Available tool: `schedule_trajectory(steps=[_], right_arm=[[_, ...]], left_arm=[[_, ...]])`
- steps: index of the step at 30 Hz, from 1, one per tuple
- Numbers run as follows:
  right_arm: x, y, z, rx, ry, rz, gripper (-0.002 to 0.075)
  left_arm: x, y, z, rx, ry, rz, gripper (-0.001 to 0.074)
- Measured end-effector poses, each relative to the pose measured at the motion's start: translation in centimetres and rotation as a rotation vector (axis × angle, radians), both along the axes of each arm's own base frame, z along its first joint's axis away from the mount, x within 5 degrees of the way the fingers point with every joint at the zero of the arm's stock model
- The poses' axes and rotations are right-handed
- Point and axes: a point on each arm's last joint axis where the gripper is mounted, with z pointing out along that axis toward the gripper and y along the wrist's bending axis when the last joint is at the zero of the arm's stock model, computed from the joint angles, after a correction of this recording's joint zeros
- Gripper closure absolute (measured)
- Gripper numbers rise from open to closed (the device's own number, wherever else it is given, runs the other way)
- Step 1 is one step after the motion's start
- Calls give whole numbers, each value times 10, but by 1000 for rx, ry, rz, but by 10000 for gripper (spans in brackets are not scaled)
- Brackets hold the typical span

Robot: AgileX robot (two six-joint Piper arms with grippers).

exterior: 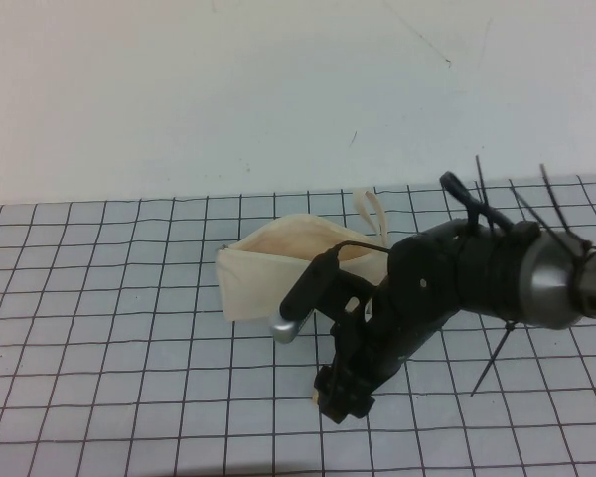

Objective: Put eraser into pencil case
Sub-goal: Pick up the eraser from the table, then place the eraser on the pencil case

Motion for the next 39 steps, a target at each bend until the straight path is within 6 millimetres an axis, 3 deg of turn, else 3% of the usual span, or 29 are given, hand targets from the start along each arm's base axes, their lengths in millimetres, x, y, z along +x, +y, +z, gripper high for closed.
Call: schedule_trajectory(steps=[9,12,18,25,29,32,36,39], right_arm=[[6,6,-23,5,-9,-13,198],[7,6,-26,7,-10,-14,245],[8,7,-26,16,-16,-19,426],[4,8,-21,28,37,-36,425],[0,11,11,82,75,-45,425],[2,16,57,166,28,-38,425],[9,20,125,271,-184,29,425],[20,22,152,318,-381,40,425]], left_arm=[[0,0,0,0,0,0,738],[0,0,0,0,0,0,738],[0,0,0,0,0,0,738],[0,0,0,0,0,0,738],[0,0,0,0,0,0,738],[0,0,0,0,0,0,738],[0,0,0,0,0,0,738],[0,0,0,0,0,0,738]])
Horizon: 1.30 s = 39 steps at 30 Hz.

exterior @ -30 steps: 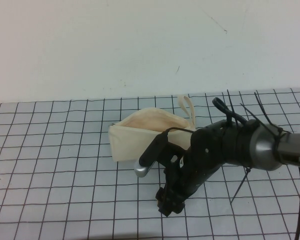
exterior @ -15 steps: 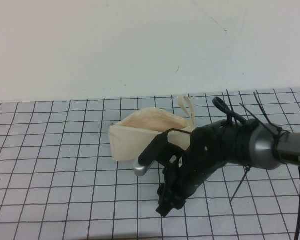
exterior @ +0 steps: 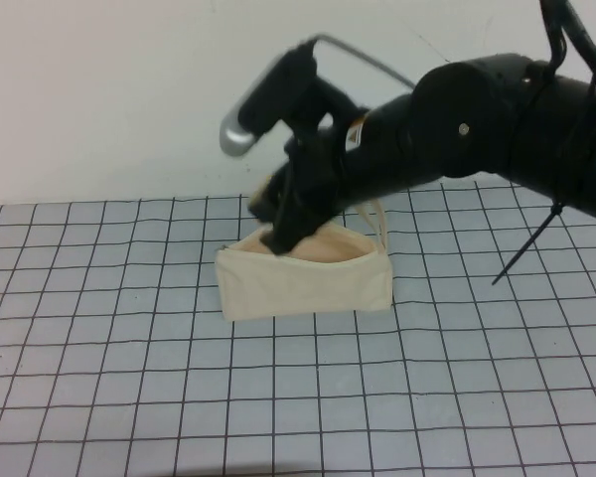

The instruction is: Put eraser into pencil case

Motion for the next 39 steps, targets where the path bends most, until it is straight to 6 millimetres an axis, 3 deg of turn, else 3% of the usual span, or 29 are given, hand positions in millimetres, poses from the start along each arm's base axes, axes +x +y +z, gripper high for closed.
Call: schedule_trajectory(steps=[3,6,9,12,16,21,23,28,32,35,39], right_arm=[[12,1,-2,40,-68,-41,425],[25,2,-22,20,-58,-63,421],[33,2,-39,21,-3,-105,339],[36,2,-38,43,12,-130,262],[37,4,-17,75,12,-136,327],[24,-6,29,20,-5,-105,596],[14,-18,54,-38,-32,-102,669],[-12,-65,109,-177,-160,-244,714],[-36,-101,139,-263,-210,-366,720],[-59,-120,147,-266,-199,-381,721],[-91,-142,136,-235,-151,-397,722]], left_arm=[[0,0,0,0,0,0,738],[0,0,0,0,0,0,738],[0,0,0,0,0,0,738],[0,0,0,0,0,0,738],[0,0,0,0,0,0,738],[0,0,0,0,0,0,738],[0,0,0,0,0,0,738],[0,0,0,0,0,0,738],[0,0,0,0,0,0,738],[0,0,0,0,0,0,738],[0,0,0,0,0,0,738]])
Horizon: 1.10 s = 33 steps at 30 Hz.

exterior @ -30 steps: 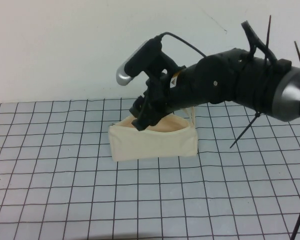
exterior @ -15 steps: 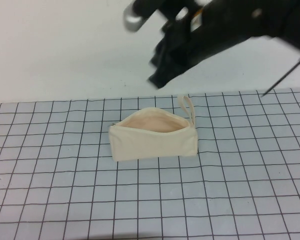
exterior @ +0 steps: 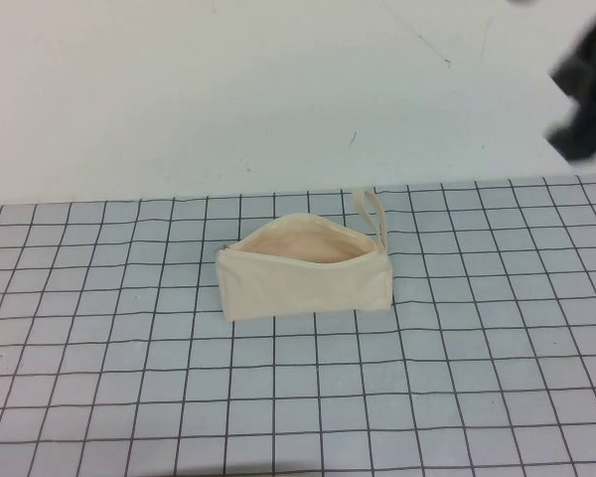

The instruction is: Put eraser into pencil case

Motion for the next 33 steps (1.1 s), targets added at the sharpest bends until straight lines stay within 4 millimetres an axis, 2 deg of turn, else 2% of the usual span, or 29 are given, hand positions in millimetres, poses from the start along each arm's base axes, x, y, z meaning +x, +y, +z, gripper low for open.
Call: schedule_trajectory(steps=[6,11,14,18,24,29,33], right_arm=[[-52,-37,-44,75,27,-33,723],[-104,-74,-93,171,15,-51,723],[-129,-92,-118,201,-4,-45,724],[-155,-111,-141,243,-34,-48,724],[-174,-122,-169,288,-13,-48,725],[-176,-122,-190,261,52,-58,725],[-176,-122,-199,246,74,-61,725]], left_arm=[[0,0,0,0,0,0,738],[0,0,0,0,0,0,738],[0,0,0,0,0,0,738],[0,0,0,0,0,0,738],[0,0,0,0,0,0,738],[0,0,0,0,0,0,737],[0,0,0,0,0,0,737]])
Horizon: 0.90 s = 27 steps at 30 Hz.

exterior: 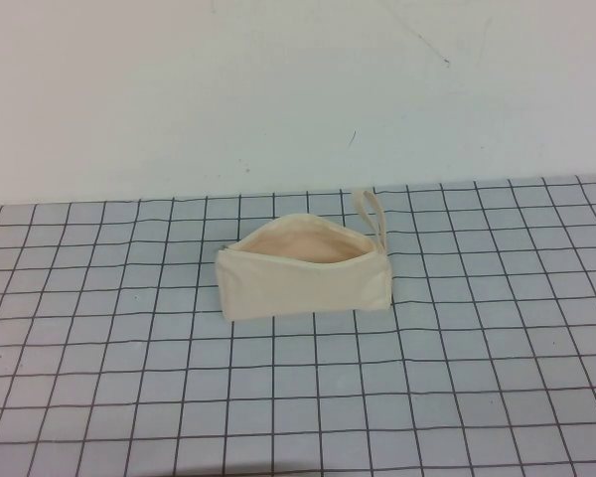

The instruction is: Put eraser into pencil case

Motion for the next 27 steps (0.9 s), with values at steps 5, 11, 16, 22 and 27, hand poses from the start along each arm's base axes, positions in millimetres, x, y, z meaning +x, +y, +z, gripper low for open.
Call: schedule_trajectory(steps=[5,11,16,22,27], right_arm=[[-7,-13,4,36,-74,-99,725],[-19,-27,13,114,-253,-245,725],[-23,-32,1,139,-442,-364,725],[-18,-33,-32,130,-556,-427,725],[-12,-31,-60,120,-520,-416,726]], left_arm=[[0,0,0,0,0,0,737],[0,0,0,0,0,0,737],[0,0,0,0,0,0,736],[0,0,0,0,0,0,736],[0,0,0,0,0,0,736]])
